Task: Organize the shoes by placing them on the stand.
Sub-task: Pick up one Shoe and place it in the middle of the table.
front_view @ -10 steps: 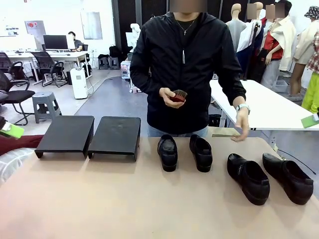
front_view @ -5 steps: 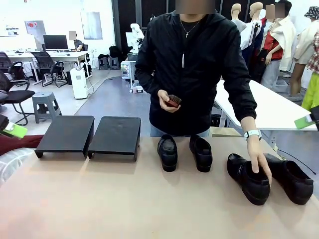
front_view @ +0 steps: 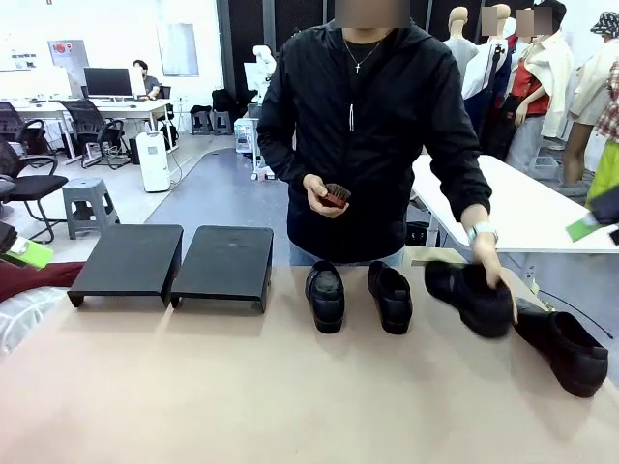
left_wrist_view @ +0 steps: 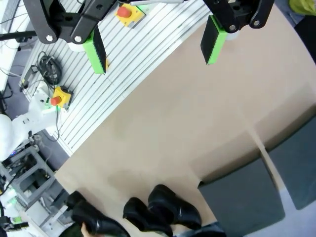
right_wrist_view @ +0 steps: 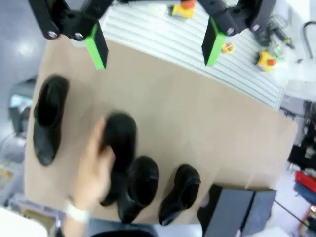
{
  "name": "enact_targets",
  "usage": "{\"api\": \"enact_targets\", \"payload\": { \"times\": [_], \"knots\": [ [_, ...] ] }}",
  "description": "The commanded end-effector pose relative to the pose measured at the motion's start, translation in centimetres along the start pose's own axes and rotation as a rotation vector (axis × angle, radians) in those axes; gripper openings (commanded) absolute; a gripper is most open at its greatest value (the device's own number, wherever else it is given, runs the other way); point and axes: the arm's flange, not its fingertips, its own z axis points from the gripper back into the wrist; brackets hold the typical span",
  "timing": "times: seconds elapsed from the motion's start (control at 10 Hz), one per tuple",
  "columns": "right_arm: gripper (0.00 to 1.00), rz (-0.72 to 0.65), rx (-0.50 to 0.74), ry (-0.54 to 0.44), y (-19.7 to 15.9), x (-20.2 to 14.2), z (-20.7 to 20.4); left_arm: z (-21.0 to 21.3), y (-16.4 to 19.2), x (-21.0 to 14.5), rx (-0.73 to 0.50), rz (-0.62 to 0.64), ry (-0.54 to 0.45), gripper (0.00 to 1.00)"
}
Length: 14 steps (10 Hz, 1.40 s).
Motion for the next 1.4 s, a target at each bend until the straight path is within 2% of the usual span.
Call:
{"api": "enact_targets", "payload": {
  "times": [0.0, 0.1, 0.2, 0.3, 0.4, 0.6, 0.7, 0.9, 1.0, 1.1, 1.2, 1.3],
  "knots": [
    [1.00, -0.096, 0.040, -0.046, -3.8, -6.5, 5.1, 0.1, 0.2, 0.1, -0.019, -0.014, -0.006, 1.00],
    [1.00, -0.142, 0.069, -0.092, -4.8, -7.9, 5.0, 0.1, 0.2, 0.1, -0.019, -0.014, -0.006, 1.00],
    [1.00, -0.152, 0.052, -0.075, -4.9, -7.7, 4.2, 0.1, 0.2, 0.1, -0.019, -0.014, -0.006, 1.00],
    [1.00, -0.153, 0.039, -0.067, -4.4, -6.6, 3.8, 0.1, 0.2, 0.1, -0.019, -0.014, -0.006, 1.00],
    [1.00, -0.112, 0.029, -0.072, -2.8, -4.1, 2.6, 0.1, 0.2, 0.1, -0.019, -0.014, -0.006, 1.00],
    [1.00, -0.008, 0.006, 0.012, 2.7, 1.4, -1.4, 0.1, 0.2, 0.1, -0.019, -0.014, -0.006, 1.00],
    [1.00, 0.090, -0.004, 0.097, 6.0, 4.0, -4.4, 0.1, 0.2, 0.1, -0.019, -0.014, -0.006, 1.00],
    [1.00, 0.183, -0.048, 0.217, 12.9, 8.0, -12.5, 0.1, 0.2, 0.1, -0.019, -0.014, -0.006, 1.00],
    [1.00, 0.157, -0.089, 0.213, 15.4, 9.2, -16.0, 0.1, 0.2, 0.1, -0.019, -0.014, -0.006, 1.00],
    [1.00, 0.192, -0.095, 0.222, 16.7, 9.8, -17.4, 0.1, 0.2, 0.1, -0.019, -0.014, -0.006, 1.00],
    [1.00, 0.185, -0.037, 0.207, 15.8, 9.9, -15.5, 0.1, 0.2, 0.1, -0.019, -0.014, -0.006, 1.00],
    [1.00, 0.125, -0.055, 0.129, 13.6, 9.2, -12.5, 0.1, 0.2, 0.1, -0.019, -0.014, -0.006, 1.00]
  ]
}}
